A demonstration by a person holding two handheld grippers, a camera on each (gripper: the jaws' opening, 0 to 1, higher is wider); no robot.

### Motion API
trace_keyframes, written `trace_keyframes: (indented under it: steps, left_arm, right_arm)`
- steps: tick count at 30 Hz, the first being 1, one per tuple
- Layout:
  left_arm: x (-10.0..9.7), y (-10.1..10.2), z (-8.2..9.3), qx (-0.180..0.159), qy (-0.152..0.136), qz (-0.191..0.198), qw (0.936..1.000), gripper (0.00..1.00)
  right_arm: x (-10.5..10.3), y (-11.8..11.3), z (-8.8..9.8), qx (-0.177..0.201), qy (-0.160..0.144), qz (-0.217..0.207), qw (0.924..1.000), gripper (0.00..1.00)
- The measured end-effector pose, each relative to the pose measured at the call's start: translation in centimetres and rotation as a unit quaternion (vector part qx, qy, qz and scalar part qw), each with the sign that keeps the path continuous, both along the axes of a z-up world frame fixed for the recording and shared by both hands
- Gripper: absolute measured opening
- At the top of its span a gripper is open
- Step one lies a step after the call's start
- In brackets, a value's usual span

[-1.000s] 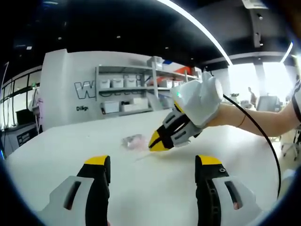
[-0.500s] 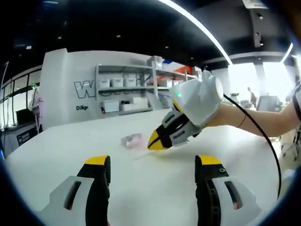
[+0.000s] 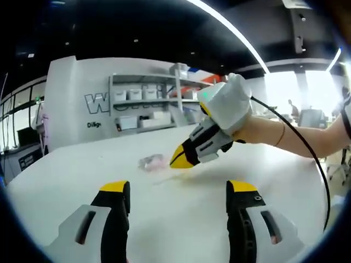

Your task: Open the resealable bag by pulling the two sides of the seal apart until the entire bag opening is separated and visibly accessible.

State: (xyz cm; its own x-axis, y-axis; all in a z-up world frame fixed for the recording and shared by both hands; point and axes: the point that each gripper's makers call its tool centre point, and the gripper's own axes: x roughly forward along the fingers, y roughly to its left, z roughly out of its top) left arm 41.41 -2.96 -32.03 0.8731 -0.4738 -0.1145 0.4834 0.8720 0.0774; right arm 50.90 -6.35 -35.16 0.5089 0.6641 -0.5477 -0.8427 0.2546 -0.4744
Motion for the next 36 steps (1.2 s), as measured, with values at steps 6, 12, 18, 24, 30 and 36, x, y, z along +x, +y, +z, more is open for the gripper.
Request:
trace_keyframes:
  steps: [6,12,18,24,30,36]
  left_arm:
    - [0.0,-0.2,-0.1,0.002,0.002,-0.004,1.0,0.71]
    - [0.0,0.0,0.0,0.0,0.003,-0.002,1.0,0.71]
    - [0.1,0.2,-0.1,0.0,0.007,0.003,1.0,0.7]
    - [0.1,0.4,0.1,0.0,0.006,0.006,1.0,0.7]
    - [0.0,0.4,0.3,-0.005,0.006,0.005,1.0,0.69]
    - [-0.1,0.2,0.5,-0.006,0.004,0.002,1.0,0.69]
  right_arm:
    - [-0.3,0.1,0.2,0.01,0.003,0.0,0.9999,0.0]
    - [-0.7,0.4,0.3,0.027,0.017,0.003,0.9995,0.0]
    - [-0.9,0.4,0.8,0.06,0.049,-0.002,0.997,0.0]
    - [-0.9,0.3,1.2,0.083,0.071,-0.006,0.994,0.0]
    - [-0.8,0.3,1.5,0.088,0.072,-0.006,0.9935,0.0]
    - [-1.0,0.4,1.9,0.095,0.074,-0.005,0.9928,0.0]
